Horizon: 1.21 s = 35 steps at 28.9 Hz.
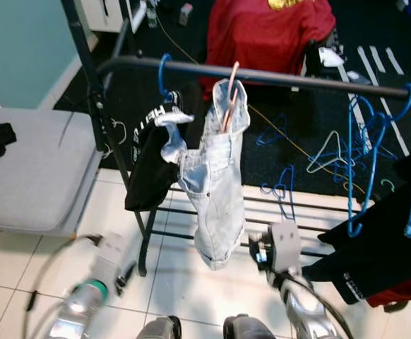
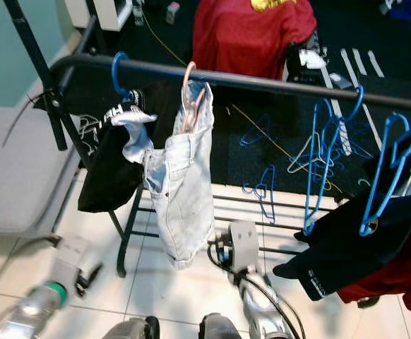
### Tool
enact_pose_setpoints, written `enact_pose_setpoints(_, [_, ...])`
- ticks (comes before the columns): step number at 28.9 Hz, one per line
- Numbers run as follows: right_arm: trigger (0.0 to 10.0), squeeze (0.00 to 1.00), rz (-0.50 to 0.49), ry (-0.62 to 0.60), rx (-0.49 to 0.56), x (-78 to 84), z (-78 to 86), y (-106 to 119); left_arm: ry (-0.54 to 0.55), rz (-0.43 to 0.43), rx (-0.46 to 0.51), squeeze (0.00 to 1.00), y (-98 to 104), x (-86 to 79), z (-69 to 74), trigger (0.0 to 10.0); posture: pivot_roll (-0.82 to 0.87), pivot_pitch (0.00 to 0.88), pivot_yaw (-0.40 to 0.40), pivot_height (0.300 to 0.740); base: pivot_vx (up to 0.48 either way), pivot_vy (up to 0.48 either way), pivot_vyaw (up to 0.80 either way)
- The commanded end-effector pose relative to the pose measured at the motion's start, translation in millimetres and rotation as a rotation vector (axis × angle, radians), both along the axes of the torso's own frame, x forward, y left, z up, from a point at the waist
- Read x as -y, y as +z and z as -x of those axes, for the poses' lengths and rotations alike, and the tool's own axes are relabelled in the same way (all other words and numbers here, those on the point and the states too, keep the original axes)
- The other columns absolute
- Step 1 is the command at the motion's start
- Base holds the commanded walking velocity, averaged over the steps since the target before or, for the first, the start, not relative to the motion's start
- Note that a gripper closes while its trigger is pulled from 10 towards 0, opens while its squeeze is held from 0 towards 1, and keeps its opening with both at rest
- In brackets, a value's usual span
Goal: Hang hanger
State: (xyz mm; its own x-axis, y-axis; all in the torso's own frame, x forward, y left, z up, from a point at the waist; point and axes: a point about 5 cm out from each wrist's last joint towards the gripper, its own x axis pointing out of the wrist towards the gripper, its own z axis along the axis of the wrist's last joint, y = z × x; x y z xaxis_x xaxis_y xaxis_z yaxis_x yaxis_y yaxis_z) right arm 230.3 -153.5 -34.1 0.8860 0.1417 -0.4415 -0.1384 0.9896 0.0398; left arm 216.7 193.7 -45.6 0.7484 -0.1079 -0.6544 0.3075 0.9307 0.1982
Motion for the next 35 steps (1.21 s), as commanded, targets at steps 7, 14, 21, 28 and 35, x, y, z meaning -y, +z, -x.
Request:
enact_pose_setpoints(7, [10.0, 0.00, 0.013, -0.080, -0.049, 10.4, 10.5, -10.5, 0.086, -0.057, 0.016, 0.00, -6.7, -4.1, 1.7, 10.0, -0.07, 0.064, 0.038, 0.740, 0.000, 0.000, 0.00])
enact_pose_setpoints(14, [10.0, 0.00, 0.018, -0.022, 0.077, 0.8, -2.8, 4.7, 0.167, -0.008, 0.148, 0.00, 9.1, -6.4, -15.0, 10.0, -0.07, 0.060, 0.039, 0.740, 0.000, 0.000, 0.00])
enact_pose_setpoints(21, [10.0, 0.00, 0.009, 0.010, 0.062, -4.8, 0.0, 0.2, 0.240, -0.018, 0.184, 0.00, 7.7, -9.9, -13.7, 10.0, -0.05, 0.042, 0.022, 0.740, 0.000, 0.000, 0.00])
enact_pose_setpoints(28, [10.0, 0.00, 0.019, 0.027, 0.057, -5.6, -2.6, 0.3, 0.228, -0.041, 0.190, 0.00, 5.0, -7.4, -10.2, 10.0, -0.04, 0.045, -0.005, 0.740, 0.000, 0.000, 0.00])
enact_pose_setpoints(35, [10.0, 0.00, 0.026, 0.022, 0.059, -2.7, -2.6, 0.0, 0.222, -0.033, 0.205, 0.00, 5.1, -2.7, -10.8, 10.0, -0.05, 0.059, -0.003, 0.740, -0.157, 0.000, 0.00])
